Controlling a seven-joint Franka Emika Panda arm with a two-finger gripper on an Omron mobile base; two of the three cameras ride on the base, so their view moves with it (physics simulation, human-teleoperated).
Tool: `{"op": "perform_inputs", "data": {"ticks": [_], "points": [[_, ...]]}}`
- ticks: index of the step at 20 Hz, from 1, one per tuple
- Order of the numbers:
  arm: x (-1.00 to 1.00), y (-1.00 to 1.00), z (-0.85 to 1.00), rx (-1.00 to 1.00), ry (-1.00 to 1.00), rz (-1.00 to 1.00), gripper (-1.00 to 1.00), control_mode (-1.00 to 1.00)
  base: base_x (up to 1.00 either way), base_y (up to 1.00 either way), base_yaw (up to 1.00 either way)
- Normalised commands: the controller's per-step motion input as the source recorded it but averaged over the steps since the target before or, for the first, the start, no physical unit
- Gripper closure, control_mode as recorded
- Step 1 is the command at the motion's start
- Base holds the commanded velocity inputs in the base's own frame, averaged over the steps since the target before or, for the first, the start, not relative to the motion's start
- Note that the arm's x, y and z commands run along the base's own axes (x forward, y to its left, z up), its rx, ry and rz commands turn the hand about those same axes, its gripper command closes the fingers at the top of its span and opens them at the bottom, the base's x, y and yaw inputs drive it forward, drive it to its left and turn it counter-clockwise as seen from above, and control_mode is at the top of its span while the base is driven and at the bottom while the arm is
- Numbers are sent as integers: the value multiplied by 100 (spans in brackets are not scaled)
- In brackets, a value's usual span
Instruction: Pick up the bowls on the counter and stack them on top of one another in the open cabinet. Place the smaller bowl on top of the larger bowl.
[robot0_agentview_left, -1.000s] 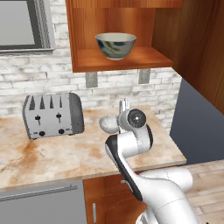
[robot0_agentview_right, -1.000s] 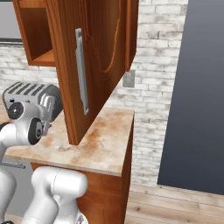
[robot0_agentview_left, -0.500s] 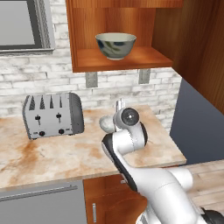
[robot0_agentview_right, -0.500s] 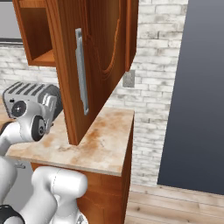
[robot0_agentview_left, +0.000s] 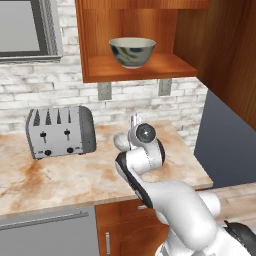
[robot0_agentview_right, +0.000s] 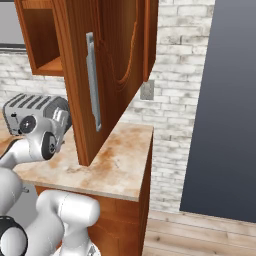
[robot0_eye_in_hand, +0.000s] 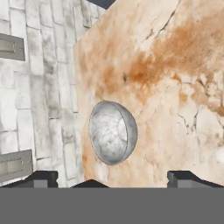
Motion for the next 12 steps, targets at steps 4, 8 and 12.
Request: {"op": "perform_inputs", "data": {"ticks": [4,8,12], "points": [[17,2,-21,0,0,-1,-100,-100,0,0,0],[17,3,-19,0,1,-1,-100,-100,0,0,0],[15,5,-16,0,1,-5,-100,-100,0,0,0]]}}
